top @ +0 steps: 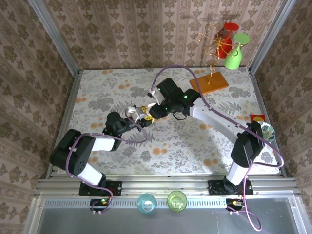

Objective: Insert wireless bluetooth earbuds into charging case

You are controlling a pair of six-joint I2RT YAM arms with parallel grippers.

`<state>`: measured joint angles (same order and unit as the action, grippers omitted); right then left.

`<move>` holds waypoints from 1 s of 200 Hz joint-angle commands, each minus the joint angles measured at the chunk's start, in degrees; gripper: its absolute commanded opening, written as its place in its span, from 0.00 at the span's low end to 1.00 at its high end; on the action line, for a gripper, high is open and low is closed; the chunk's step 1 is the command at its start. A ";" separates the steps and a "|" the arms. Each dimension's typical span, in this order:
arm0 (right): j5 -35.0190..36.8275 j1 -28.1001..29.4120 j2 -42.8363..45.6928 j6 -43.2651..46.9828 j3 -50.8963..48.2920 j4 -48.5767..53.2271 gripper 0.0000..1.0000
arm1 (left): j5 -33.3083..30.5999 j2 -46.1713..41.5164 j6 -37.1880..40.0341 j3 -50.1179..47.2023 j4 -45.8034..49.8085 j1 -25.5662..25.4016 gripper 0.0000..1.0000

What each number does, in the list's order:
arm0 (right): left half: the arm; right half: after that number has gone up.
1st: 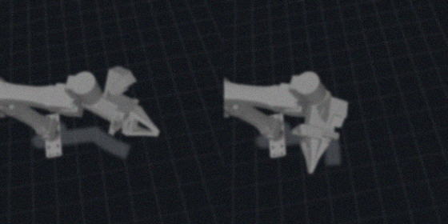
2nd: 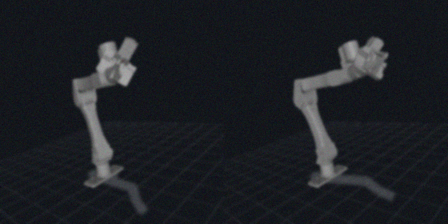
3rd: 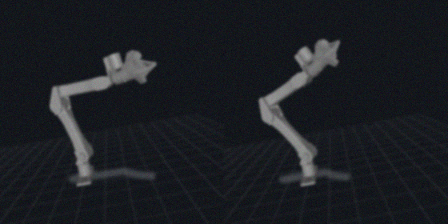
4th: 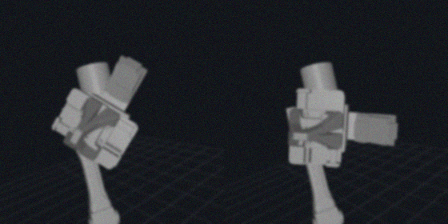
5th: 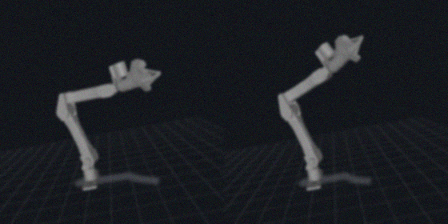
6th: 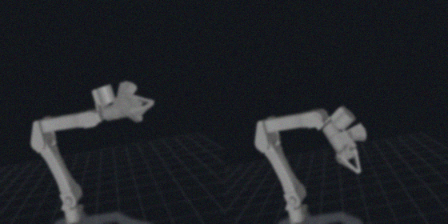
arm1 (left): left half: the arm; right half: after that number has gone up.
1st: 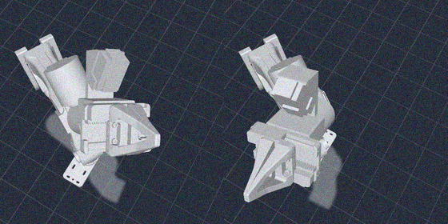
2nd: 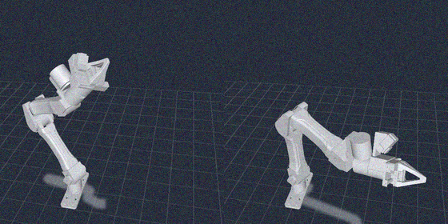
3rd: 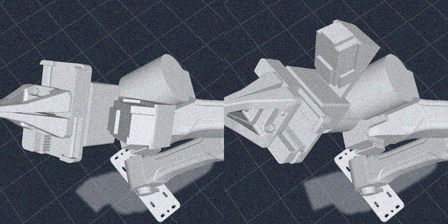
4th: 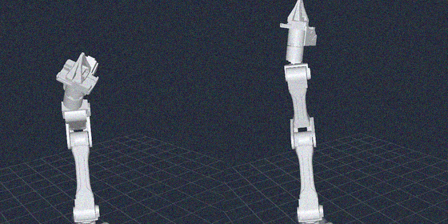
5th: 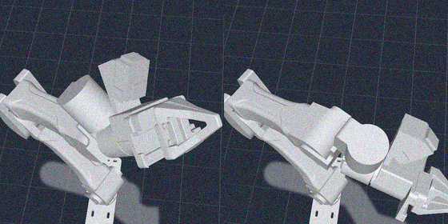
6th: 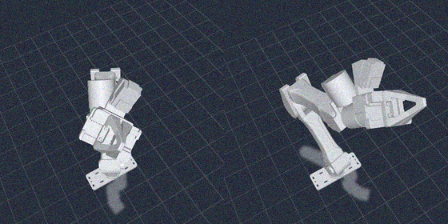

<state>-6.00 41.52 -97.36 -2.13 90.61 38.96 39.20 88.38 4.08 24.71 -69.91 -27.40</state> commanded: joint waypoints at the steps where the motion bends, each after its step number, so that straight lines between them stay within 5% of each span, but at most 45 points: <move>1: -1.51 -0.66 5.63 -2.23 -2.34 -4.43 0.52 | 1.49 -1.48 -0.89 0.61 -2.25 -0.05 0.32; 66: -4.95 -5.63 2.58 -10.91 0.63 -8.47 0.73 | 2.50 -2.89 -0.88 -0.01 -2.51 -0.10 0.32; 120: -5.44 -5.92 -2.11 -11.92 4.62 -5.29 0.75 | 1.78 -4.05 -1.26 -0.19 -2.79 -0.06 0.32; 200: -13.39 -7.77 8.68 -17.58 -9.86 -15.44 0.76 | 0.40 -3.10 -3.42 2.66 -3.45 -0.68 0.32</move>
<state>-13.30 35.24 -94.13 -14.50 85.03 30.02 39.59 85.73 2.55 24.97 -70.37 -27.42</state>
